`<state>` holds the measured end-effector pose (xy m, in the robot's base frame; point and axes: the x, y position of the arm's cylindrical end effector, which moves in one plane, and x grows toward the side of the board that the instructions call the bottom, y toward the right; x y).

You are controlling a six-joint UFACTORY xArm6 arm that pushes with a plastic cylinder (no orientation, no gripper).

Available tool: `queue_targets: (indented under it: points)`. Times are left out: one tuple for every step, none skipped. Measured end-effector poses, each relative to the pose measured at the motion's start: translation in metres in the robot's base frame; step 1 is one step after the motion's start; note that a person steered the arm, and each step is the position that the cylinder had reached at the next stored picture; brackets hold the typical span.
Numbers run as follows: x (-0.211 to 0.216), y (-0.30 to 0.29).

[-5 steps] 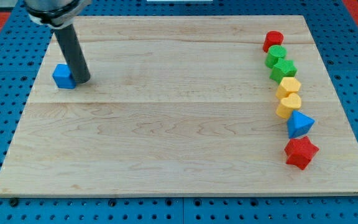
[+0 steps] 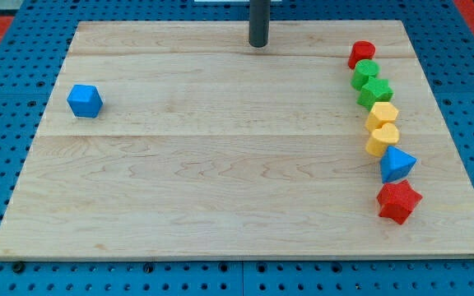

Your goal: Move the arm at the top right corner of the board

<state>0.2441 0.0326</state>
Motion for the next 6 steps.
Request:
queue_targets:
  points:
    - [0.0, 0.003]
    - [-0.012, 0.067]
    - [-0.019, 0.099]
    - [-0.02, 0.184]
    - [-0.026, 0.254]
    - [-0.024, 0.311]
